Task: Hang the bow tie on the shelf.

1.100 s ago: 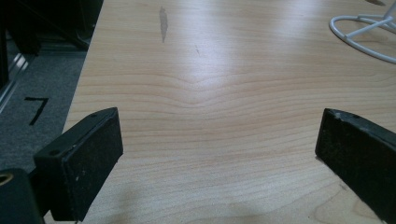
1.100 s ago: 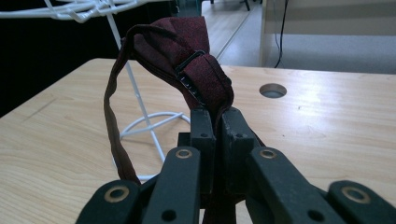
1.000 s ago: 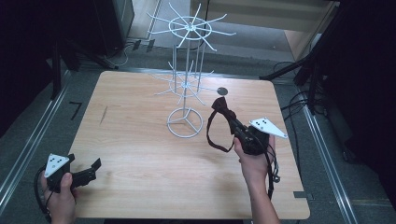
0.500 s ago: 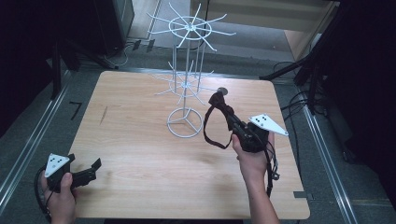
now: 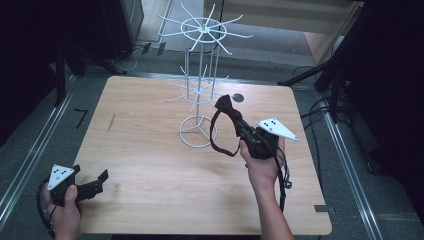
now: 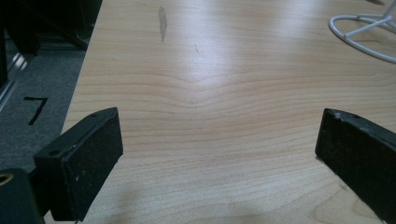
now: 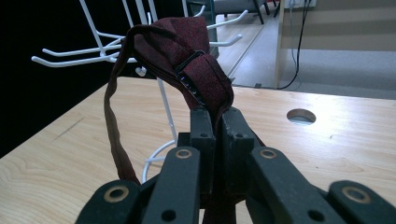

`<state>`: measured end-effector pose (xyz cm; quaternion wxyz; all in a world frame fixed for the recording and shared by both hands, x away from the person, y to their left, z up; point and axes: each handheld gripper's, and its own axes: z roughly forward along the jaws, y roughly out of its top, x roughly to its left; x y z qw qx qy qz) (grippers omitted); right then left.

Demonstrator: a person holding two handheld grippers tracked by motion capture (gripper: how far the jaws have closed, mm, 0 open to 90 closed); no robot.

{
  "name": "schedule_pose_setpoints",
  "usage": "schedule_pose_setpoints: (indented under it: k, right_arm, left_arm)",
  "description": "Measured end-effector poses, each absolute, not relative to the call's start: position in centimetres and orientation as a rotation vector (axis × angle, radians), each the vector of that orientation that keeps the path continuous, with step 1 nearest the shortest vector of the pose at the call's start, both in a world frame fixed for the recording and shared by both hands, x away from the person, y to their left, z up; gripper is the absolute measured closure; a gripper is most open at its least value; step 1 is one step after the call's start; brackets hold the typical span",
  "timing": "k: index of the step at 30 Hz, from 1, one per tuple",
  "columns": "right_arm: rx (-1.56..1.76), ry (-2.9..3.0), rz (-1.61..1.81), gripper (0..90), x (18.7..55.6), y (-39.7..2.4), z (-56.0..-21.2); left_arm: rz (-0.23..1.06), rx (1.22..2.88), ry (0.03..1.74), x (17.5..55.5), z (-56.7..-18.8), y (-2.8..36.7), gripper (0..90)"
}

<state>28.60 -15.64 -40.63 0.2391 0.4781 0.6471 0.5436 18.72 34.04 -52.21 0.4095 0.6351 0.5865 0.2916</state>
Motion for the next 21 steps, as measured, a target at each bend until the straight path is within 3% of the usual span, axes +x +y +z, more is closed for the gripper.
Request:
schedule_pose_setpoints:
  k: [21]
  right_arm:
    - [1.392,1.774,1.439,86.4,30.5,-13.3,-42.3]
  left_arm:
    - [0.730,1.600,1.477,18.7,-52.2,34.1,1.4]
